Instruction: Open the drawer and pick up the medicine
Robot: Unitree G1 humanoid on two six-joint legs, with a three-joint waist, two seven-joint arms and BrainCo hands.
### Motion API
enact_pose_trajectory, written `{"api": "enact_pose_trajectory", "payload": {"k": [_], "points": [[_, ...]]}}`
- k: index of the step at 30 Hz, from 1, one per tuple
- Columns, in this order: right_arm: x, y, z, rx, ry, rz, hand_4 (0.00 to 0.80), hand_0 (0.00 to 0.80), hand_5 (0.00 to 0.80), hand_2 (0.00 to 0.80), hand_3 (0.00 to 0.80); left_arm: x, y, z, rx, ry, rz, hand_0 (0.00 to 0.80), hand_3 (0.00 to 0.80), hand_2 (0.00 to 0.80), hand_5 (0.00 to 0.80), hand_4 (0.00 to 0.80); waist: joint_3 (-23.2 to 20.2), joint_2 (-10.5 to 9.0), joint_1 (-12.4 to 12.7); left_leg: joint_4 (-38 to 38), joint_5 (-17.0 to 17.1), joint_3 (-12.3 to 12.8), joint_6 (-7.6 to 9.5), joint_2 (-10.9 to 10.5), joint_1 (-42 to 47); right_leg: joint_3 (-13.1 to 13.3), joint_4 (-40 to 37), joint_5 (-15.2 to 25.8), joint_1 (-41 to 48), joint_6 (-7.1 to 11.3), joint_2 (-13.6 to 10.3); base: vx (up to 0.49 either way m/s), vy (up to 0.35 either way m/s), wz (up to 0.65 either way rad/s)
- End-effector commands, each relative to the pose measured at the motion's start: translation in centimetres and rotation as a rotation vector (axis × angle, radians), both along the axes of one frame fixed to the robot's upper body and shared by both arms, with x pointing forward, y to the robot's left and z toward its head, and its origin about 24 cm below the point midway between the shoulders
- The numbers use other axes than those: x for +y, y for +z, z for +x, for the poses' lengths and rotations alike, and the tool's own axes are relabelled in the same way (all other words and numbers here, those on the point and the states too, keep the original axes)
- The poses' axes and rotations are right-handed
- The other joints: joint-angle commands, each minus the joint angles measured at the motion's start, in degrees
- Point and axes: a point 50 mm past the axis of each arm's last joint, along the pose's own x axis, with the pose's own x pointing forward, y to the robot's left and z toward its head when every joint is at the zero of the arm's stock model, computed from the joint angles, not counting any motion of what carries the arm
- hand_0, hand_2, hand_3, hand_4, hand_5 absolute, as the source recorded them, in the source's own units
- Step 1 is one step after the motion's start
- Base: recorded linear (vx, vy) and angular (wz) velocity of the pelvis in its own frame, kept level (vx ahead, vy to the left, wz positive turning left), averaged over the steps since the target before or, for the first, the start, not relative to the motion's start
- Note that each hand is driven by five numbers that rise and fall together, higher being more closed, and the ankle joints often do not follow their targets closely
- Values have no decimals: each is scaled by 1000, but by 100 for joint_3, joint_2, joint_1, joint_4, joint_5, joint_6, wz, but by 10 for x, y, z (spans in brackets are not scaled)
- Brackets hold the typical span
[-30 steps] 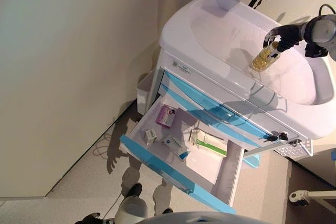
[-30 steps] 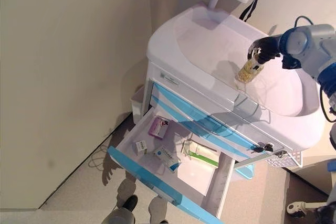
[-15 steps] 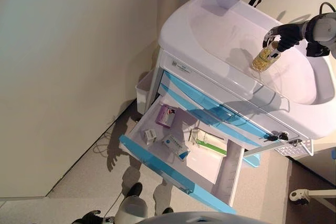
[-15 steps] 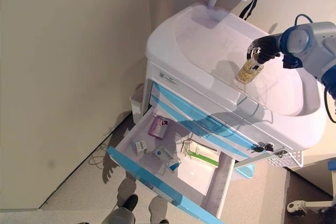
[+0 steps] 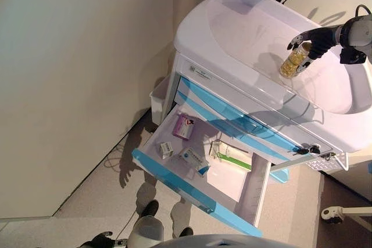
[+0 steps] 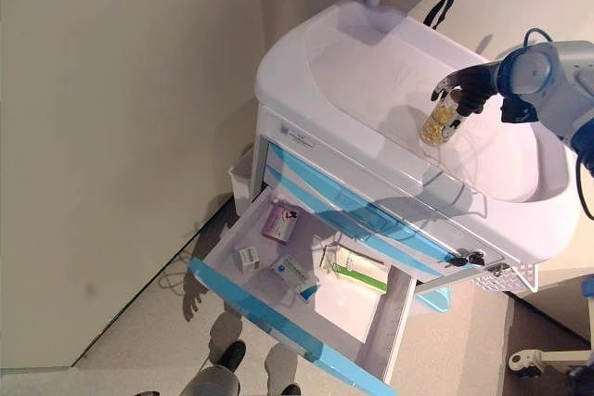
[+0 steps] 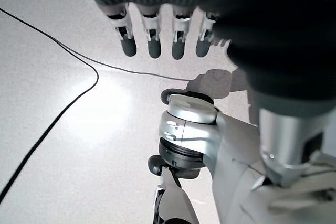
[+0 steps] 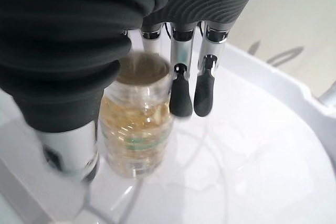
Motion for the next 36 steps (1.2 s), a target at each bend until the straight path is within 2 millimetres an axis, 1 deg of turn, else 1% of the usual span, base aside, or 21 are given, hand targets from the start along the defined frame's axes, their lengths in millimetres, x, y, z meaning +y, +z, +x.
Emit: {"api": "enact_pose_trajectory", "payload": {"k": [1, 11, 20, 25, 30, 36], "points": [[-3, 9, -1, -38, -18, 10, 0, 0, 0, 0, 0, 7, 3, 3, -16, 25, 13, 0, 0, 0, 0, 0, 113, -152, 143, 41, -186, 111, -39, -108, 99, -13, 530, 256, -266, 288, -125, 0, 0, 0], [0, 6, 1, -45, -3, 33, 0, 0, 0, 0, 0, 7, 3, 0, -6, 25, 15, 0, 0, 0, 0, 0, 91, -165, 125, 28, -202, 125, -30, -102, 137, 28, 516, 272, -254, 293, -115, 0, 0, 0], [3, 11, 1, -75, 13, 42, 0, 0, 0, 0, 0, 9, 3, -2, 1, 30, 21, 0, 0, 0, 0, 0, 71, -188, 94, 10, -212, 136, -24, -92, 172, 57, 517, 282, -253, 296, -110, 0, 0, 0], [2, 18, 0, -111, 14, 58, 0, 0, 0, 0, 0, 10, 3, -4, 5, 34, 24, 0, 0, 0, 0, 0, 47, -202, 68, -1, -215, 153, -24, -86, 192, 69, 505, 290, -224, 294, -109, 0, 0, 0], [0, 30, -2, -166, 11, 75, 0, 0, 0, 0, 0, 11, 3, -6, 10, 37, 28, 0, 0, 0, 0, 0, 13, -211, 20, 5, -234, 168, -35, -83, 209, 70, 506, 290, -220, 293, -107, 0, 0, 0], [-3, 36, -3, -201, 0, 86, 0, 0, 0, 0, 0, 11, 3, -8, 13, 42, 30, 0, 0, 0, 0, 0, -4, -215, 0, 4, -241, 183, -31, -83, 228, 97, 509, 294, -216, 292, -106, 0, 0, 0]]}}
